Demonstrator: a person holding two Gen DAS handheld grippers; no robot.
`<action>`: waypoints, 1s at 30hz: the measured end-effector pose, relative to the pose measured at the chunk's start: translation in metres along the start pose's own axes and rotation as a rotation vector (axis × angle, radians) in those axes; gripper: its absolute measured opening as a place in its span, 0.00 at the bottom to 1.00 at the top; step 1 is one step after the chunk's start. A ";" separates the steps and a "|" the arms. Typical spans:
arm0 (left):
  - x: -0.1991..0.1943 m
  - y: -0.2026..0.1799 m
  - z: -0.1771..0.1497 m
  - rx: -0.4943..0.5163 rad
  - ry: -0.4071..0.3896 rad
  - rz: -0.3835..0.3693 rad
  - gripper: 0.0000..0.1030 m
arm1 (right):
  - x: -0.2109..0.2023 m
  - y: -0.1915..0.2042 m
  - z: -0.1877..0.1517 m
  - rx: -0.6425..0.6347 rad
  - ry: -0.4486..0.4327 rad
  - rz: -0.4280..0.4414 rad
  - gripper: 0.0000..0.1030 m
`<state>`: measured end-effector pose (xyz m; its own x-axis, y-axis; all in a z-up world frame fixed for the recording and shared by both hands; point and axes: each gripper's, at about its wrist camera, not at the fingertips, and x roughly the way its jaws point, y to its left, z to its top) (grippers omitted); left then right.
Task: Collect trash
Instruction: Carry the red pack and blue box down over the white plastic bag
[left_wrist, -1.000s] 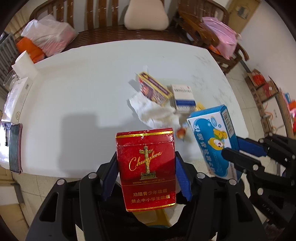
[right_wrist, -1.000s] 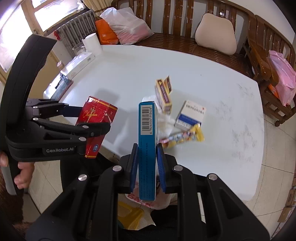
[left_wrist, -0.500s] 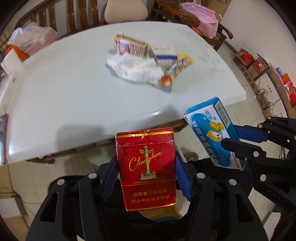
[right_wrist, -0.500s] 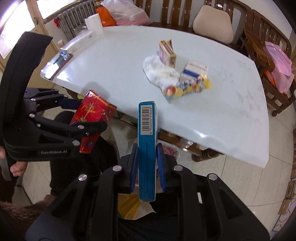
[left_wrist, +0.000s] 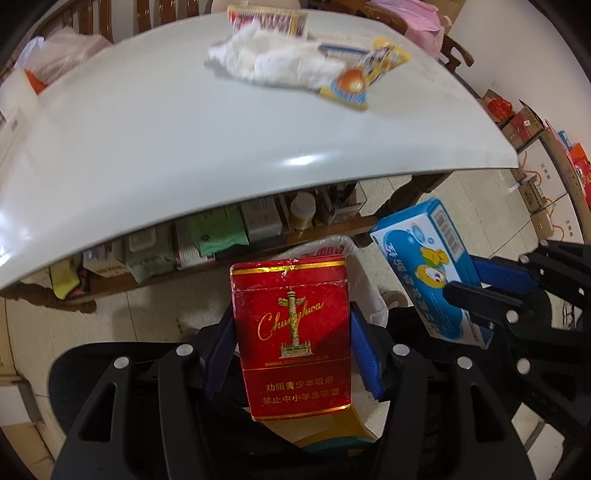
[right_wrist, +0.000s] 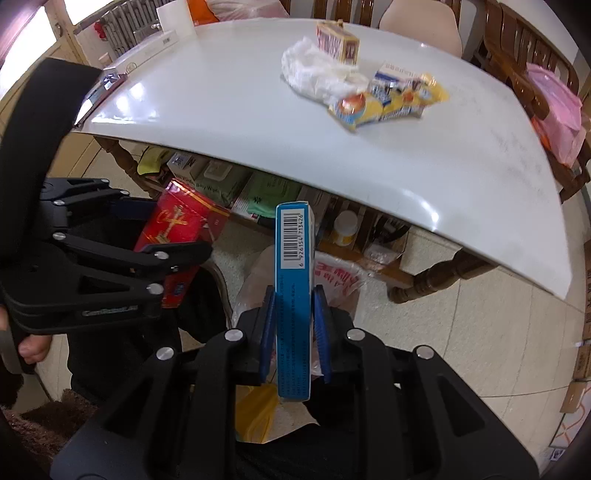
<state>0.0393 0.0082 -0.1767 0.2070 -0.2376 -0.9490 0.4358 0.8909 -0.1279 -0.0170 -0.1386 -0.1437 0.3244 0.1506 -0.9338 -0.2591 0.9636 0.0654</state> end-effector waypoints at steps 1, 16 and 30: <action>0.005 0.001 0.000 -0.003 0.005 0.001 0.54 | 0.004 -0.001 -0.002 0.006 0.005 0.003 0.20; 0.072 -0.008 -0.015 0.014 0.079 0.050 0.54 | 0.066 -0.010 -0.024 0.044 0.053 -0.025 0.20; 0.149 0.002 -0.010 -0.037 0.247 -0.094 0.54 | 0.132 -0.039 -0.036 0.108 0.136 -0.018 0.20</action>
<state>0.0627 -0.0212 -0.3212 -0.0548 -0.2225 -0.9734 0.4094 0.8842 -0.2251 0.0034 -0.1645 -0.2823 0.2006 0.1085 -0.9737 -0.1530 0.9851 0.0783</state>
